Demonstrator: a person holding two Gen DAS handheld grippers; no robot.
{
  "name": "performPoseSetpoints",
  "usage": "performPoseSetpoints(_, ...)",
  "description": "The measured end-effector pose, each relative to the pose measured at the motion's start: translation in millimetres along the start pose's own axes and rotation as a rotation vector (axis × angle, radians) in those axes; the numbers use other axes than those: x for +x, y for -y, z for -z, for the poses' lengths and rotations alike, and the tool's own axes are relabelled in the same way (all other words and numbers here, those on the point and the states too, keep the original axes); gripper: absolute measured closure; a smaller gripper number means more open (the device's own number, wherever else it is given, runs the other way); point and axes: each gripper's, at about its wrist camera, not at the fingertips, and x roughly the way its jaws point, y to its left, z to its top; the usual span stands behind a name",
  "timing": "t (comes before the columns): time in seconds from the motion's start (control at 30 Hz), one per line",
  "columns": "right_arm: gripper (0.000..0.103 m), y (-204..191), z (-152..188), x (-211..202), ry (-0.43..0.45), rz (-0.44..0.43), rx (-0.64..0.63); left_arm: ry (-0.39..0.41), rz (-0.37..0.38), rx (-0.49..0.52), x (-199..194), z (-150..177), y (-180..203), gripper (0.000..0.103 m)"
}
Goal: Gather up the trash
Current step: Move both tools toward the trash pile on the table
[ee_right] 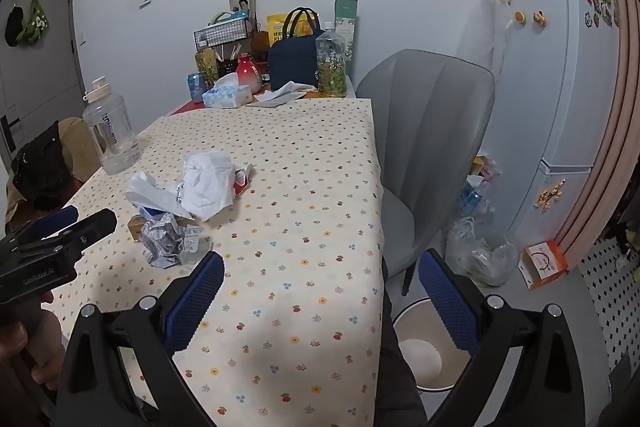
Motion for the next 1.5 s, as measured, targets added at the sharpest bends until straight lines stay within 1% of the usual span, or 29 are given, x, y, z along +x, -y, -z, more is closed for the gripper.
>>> performPoseSetpoints(0.3, 0.008, -2.2, -1.3, 0.6, 0.004, -0.011, -0.006, 0.002, 0.009, 0.002, -0.4, -2.3, -2.8, 0.005)
performPoseSetpoints(0.37, 0.008, -5.3, -3.0, 2.7, 0.006, -0.012, -0.007, 0.009, 0.007, 0.002, -1.3, -1.3, -7.7, 0.005)
performPoseSetpoints(0.63, 0.008, -3.1, -1.5, 0.8, 0.005, -0.003, -0.008, 0.029, 0.011, 0.011, -6.1, -0.9, -3.5, 0.005)
performPoseSetpoints(0.83, 0.008, 0.3, -0.4, -0.2, 0.009, -0.021, 0.003, 0.026, 0.015, 0.014, -4.8, -0.8, -2.2, 0.005)
performPoseSetpoints(1.5, 0.008, 0.8, 0.2, -3.7, 0.034, -0.002, -0.018, 0.024, 0.007, 0.011, -6.5, -1.5, -2.7, 0.005)
